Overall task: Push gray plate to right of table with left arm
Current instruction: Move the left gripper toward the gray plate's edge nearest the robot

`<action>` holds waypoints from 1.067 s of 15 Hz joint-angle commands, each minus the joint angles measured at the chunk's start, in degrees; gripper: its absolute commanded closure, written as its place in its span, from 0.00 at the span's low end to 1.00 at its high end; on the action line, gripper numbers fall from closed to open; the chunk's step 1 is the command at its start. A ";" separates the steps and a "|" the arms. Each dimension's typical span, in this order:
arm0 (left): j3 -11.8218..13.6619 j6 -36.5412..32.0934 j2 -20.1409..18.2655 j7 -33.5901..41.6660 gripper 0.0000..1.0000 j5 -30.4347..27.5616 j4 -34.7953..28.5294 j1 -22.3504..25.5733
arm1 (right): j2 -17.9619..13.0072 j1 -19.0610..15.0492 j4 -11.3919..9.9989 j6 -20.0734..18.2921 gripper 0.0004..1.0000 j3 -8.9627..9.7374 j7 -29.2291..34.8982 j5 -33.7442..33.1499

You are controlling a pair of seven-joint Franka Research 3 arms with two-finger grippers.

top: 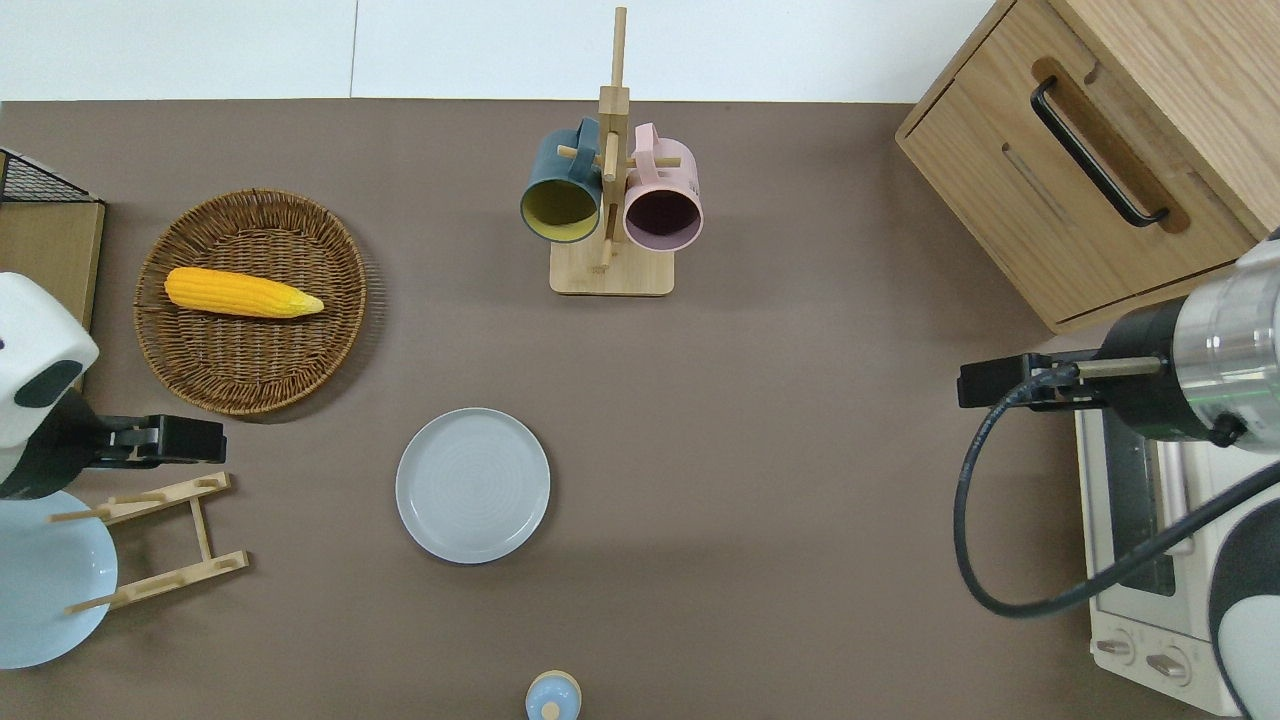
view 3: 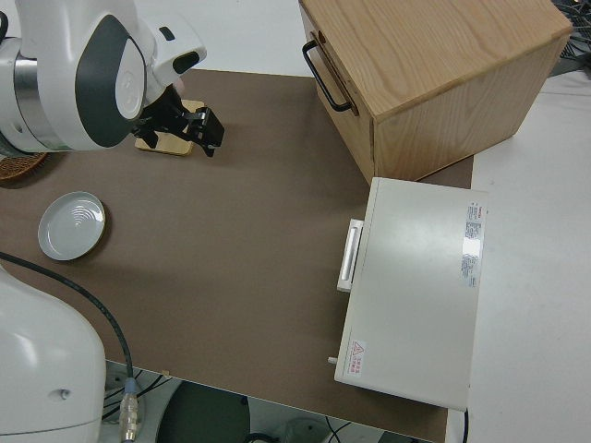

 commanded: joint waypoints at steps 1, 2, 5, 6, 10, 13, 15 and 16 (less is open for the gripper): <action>0.02 3.95 -0.10 0.06 0.01 -0.68 -4.38 -0.32 | 0.36 -0.37 0.81 -0.31 0.00 0.23 0.12 0.92; -0.15 5.97 -0.19 -0.02 0.01 -0.68 -6.31 -0.32 | 0.36 -0.37 0.81 -0.31 0.00 0.23 0.12 0.92; -0.33 10.29 -0.28 -0.11 0.01 -0.68 -10.98 -0.50 | 0.36 -0.37 0.81 -0.31 0.00 0.23 0.12 0.92; -0.33 10.82 -0.19 -0.11 0.01 -0.86 -11.60 -0.50 | 0.36 -0.37 0.81 -0.31 0.00 0.23 0.12 0.92; -0.50 14.07 -0.54 -0.11 0.01 -1.82 -15.98 -1.46 | 0.36 -0.37 0.81 -0.31 0.00 0.23 0.12 0.92; -0.42 14.25 -0.54 0.33 0.01 -1.82 -17.31 -1.38 | 0.36 -0.37 0.81 -0.31 0.00 0.23 0.12 0.92; -0.50 15.56 -0.37 0.24 0.01 -1.91 -18.45 -1.46 | 0.36 -0.37 0.81 -0.31 0.00 0.23 0.12 0.92; -0.50 15.57 -0.28 0.15 0.01 -1.91 -18.72 -1.46 | 0.36 -0.37 0.81 -0.31 0.00 0.23 0.12 0.92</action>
